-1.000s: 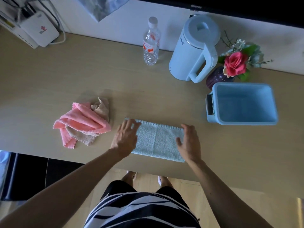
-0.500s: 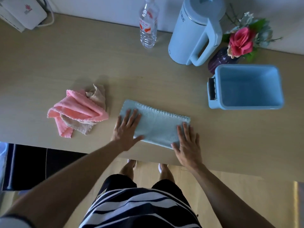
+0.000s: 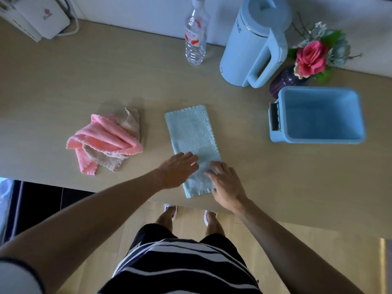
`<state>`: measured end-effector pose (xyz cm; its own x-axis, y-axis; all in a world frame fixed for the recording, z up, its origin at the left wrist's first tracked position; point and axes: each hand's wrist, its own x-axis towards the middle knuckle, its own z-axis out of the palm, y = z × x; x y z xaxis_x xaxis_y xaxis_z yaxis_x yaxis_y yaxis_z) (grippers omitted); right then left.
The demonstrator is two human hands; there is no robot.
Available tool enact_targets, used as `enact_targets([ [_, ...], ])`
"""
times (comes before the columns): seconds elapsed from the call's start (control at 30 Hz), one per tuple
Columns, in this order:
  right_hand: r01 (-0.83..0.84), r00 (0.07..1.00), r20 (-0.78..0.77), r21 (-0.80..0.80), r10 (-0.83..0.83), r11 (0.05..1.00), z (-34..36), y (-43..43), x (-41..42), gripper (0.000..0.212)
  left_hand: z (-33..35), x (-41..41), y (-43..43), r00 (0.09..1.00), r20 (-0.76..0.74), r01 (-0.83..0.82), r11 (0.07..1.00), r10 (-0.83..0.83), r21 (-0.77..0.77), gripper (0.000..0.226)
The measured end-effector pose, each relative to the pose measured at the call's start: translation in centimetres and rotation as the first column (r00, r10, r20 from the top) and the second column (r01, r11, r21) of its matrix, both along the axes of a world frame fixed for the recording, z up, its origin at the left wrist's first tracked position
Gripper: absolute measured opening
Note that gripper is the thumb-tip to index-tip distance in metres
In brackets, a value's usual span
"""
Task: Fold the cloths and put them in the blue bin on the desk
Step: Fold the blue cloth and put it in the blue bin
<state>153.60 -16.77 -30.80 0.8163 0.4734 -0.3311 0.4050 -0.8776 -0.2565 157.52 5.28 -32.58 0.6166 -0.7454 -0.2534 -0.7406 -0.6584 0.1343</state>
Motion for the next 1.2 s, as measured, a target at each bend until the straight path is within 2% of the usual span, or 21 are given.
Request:
enact_targets([
  [0.13,-0.111,0.994,-0.007,-0.044,0.111,0.993,-0.6,-1.3,1.1,0.057,-0.2,-1.9,0.6,0.998,-0.047,-0.042,0.999,0.043,0.025,0.045],
  [0.3,-0.069,0.994,0.085,-0.003,0.069,0.998,-0.8,-0.5,2.4,0.019,0.7,-2.2,0.8,0.990,-0.115,-0.079,0.995,0.085,0.056,0.072],
  [0.4,0.028,0.997,-0.069,0.068,-0.023,0.997,0.2,0.5,3.4,0.009,0.6,-2.7,1.0,0.972,-0.160,-0.169,0.985,0.173,0.037,0.085],
  [0.47,0.138,0.951,-0.291,0.115,-0.100,0.984,1.0,0.8,3.9,0.016,0.8,-3.0,0.8,0.937,-0.215,-0.294,0.955,0.277,-0.050,0.073],
  [0.53,0.245,0.853,-0.506,0.170,-0.129,0.955,1.6,0.6,3.8,0.024,1.2,-3.4,0.5,0.862,-0.326,-0.461,0.868,0.389,-0.182,0.038],
  [0.6,0.361,0.771,-0.622,0.249,-0.137,0.899,2.3,0.1,3.3,0.028,1.7,-3.5,0.3,0.774,-0.418,-0.597,0.768,0.475,-0.232,0.009],
  [0.7,0.456,0.691,-0.712,0.292,-0.127,0.841,3.1,-0.6,3.0,0.044,2.2,-3.3,0.3,0.607,-0.567,-0.752,0.633,0.557,-0.183,0.013],
  [0.77,0.474,0.685,-0.717,0.303,-0.130,0.827,3.3,-0.9,2.9,0.057,2.7,-2.6,0.3,0.517,-0.642,-0.802,0.582,0.566,-0.134,0.017],
  [0.8,0.493,0.697,-0.701,0.312,-0.154,0.812,3.2,-1.1,2.9,0.054,2.8,-2.3,0.2,0.500,-0.650,-0.810,0.574,0.572,-0.119,0.018],
  [0.9,0.603,0.715,-0.642,0.366,-0.277,0.709,2.9,-1.1,3.3,0.023,2.9,-1.2,-0.1,0.436,-0.674,-0.853,0.512,0.596,-0.099,0.019],
  [0.93,0.656,0.686,-0.649,0.359,-0.327,0.664,2.9,-1.1,3.6,0.026,2.7,-0.9,-0.1,0.406,-0.693,-0.874,0.475,0.595,-0.104,0.018],
  [1.0,0.761,0.596,-0.678,0.305,-0.430,0.573,2.7,-1.1,4.2,0.049,2.5,-0.5,0.2,0.360,-0.749,-0.900,0.418,0.556,-0.122,0.016],
  [1.03,0.788,0.573,-0.672,0.294,-0.469,0.541,2.4,-1.1,4.5,0.055,2.4,-0.3,0.3,0.340,-0.779,-0.906,0.405,0.526,-0.122,0.023],
  [1.1,0.807,0.568,-0.638,0.310,-0.519,0.502,2.0,-1.1,5.2,0.055,2.0,-0.1,0.4,0.306,-0.803,-0.911,0.403,0.512,-0.090,0.038],
  [1.2,0.810,0.575,-0.591,0.310,-0.566,0.498,1.6,-0.9,6.0,0.051,1.5,0.1,0.1,0.292,-0.772,-0.916,0.397,0.564,-0.057,0.046],
])
